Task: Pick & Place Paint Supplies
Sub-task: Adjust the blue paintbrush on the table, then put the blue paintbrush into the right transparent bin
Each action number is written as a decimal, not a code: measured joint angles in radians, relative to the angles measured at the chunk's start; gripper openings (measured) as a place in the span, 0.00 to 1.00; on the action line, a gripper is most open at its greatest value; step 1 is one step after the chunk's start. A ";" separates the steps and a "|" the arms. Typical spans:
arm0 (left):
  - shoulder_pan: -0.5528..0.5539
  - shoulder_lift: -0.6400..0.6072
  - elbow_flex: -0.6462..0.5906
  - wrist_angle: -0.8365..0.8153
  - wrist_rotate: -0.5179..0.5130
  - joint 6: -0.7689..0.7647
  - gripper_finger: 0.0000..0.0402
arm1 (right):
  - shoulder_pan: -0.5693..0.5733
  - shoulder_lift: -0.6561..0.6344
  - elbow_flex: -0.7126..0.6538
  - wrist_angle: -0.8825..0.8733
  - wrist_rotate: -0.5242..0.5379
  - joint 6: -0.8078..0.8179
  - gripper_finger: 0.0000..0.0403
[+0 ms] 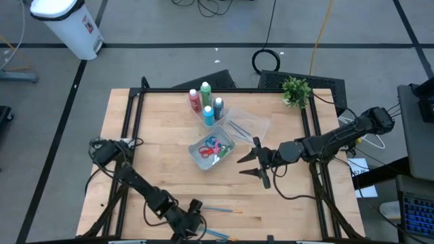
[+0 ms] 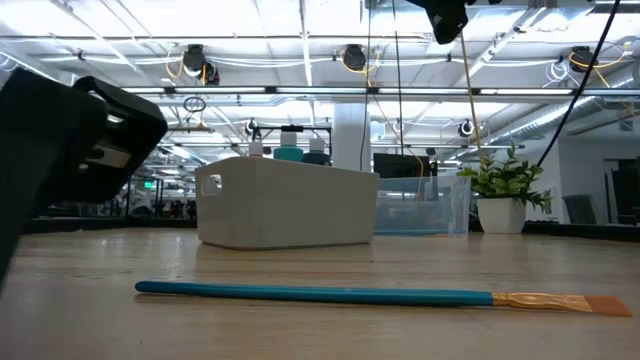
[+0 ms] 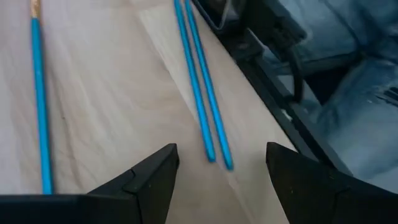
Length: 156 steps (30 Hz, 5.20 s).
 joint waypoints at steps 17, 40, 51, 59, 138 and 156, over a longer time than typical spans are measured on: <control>0.058 0.044 0.002 -0.087 -0.407 -0.165 0.63 | 0.000 0.000 0.000 -0.007 0.000 0.002 0.42; 0.118 -0.038 -0.004 -0.021 -0.313 0.020 0.63 | 0.000 0.000 -0.001 -0.031 -0.001 0.003 0.42; 0.112 0.033 -0.002 0.133 -0.015 0.275 0.48 | 0.000 0.000 -0.001 -0.029 -0.005 0.014 0.42; 0.156 0.108 -0.001 0.301 0.089 0.322 0.04 | 0.000 0.000 -0.001 -0.029 -0.005 0.014 0.42; 0.228 -0.081 0.153 -0.049 0.099 0.044 0.06 | -0.011 0.480 -0.061 -0.276 0.096 0.161 0.37; 0.229 -0.081 0.154 -0.047 0.063 0.046 0.06 | 0.002 0.483 -0.063 -0.388 0.073 0.168 0.01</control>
